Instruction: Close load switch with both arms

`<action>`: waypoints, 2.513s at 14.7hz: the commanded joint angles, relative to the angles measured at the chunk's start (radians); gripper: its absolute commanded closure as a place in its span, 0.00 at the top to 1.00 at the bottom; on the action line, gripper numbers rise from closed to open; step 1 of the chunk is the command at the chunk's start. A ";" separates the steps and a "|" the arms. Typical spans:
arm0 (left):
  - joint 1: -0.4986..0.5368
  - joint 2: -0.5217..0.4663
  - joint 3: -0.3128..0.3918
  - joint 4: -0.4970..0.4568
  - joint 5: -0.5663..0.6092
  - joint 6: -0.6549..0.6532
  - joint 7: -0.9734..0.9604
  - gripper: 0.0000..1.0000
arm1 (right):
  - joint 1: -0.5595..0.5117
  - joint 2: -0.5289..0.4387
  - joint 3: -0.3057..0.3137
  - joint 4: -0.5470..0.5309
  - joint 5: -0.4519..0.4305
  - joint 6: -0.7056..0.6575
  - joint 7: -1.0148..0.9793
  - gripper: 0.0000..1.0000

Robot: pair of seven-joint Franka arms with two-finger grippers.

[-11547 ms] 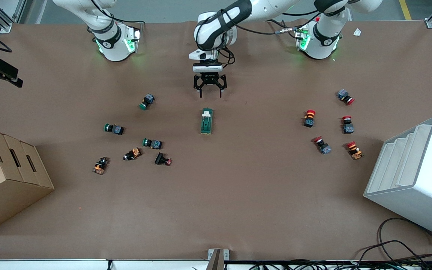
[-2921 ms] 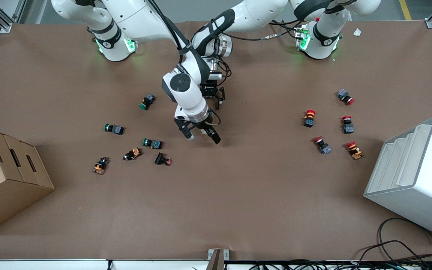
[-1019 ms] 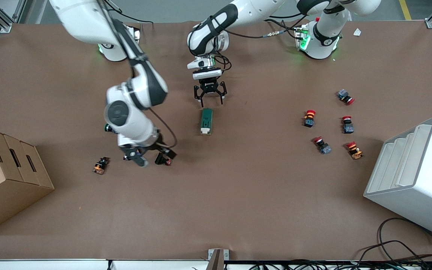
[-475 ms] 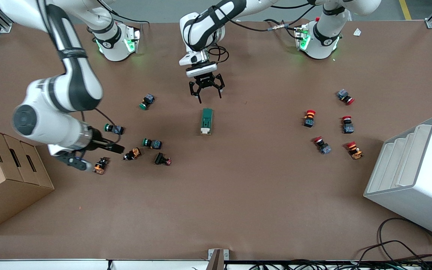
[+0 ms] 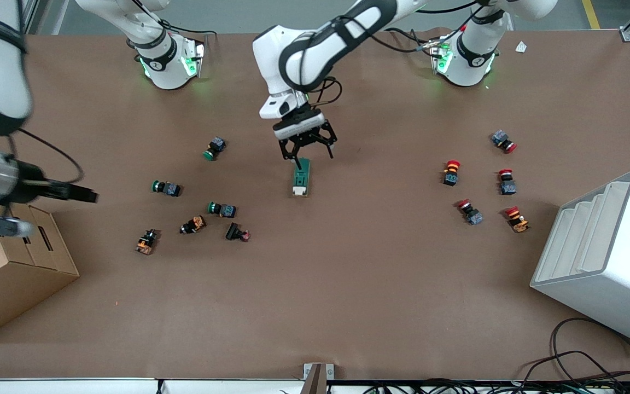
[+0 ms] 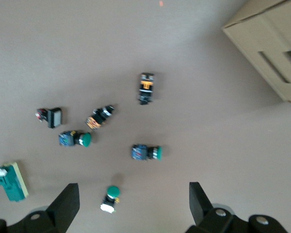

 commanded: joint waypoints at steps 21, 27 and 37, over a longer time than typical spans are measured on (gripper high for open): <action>0.583 -0.447 0.200 0.090 -0.831 -0.124 1.316 1.00 | -0.028 -0.127 0.015 0.047 -0.105 -0.164 -0.049 1.00; 0.595 -0.510 0.426 0.116 -0.980 -0.273 1.680 1.00 | -0.002 -0.233 0.017 -0.072 -0.137 -0.125 -0.047 1.00; 0.597 -0.594 0.471 0.115 -0.988 -0.396 1.778 1.00 | -0.017 -0.374 0.020 -0.160 -0.122 -0.078 -0.050 1.00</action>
